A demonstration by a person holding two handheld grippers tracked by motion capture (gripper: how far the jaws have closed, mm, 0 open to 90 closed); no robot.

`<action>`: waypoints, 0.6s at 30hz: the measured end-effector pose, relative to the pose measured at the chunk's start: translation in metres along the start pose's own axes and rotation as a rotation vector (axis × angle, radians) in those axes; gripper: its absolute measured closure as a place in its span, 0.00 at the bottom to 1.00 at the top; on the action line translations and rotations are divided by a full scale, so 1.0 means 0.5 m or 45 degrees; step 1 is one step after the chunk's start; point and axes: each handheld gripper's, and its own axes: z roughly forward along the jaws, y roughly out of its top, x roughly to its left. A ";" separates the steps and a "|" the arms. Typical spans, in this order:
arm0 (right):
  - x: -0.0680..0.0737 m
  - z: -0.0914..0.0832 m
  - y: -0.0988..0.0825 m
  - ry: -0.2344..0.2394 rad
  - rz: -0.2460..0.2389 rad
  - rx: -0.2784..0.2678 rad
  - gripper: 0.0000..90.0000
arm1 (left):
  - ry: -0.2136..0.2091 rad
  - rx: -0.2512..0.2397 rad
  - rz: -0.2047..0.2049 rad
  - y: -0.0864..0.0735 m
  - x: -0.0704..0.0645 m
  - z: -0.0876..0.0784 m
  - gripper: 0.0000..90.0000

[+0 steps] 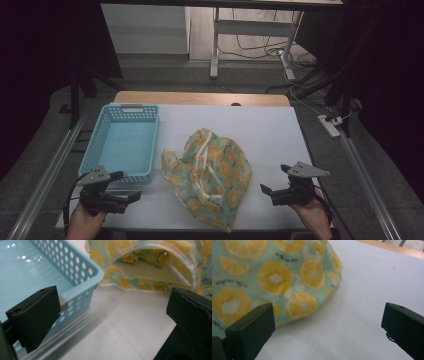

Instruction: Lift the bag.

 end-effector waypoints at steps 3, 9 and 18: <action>-0.004 -0.011 -0.020 -0.019 0.023 0.017 0.00 | 0.011 -0.009 -0.025 -0.019 0.003 -0.010 0.00; -0.006 -0.031 -0.056 -0.076 0.033 0.049 0.00 | 0.053 0.000 -0.044 -0.050 0.009 -0.019 0.00; -0.013 -0.052 -0.101 -0.130 0.070 0.103 0.00 | 0.110 0.043 -0.060 -0.082 0.014 -0.022 0.00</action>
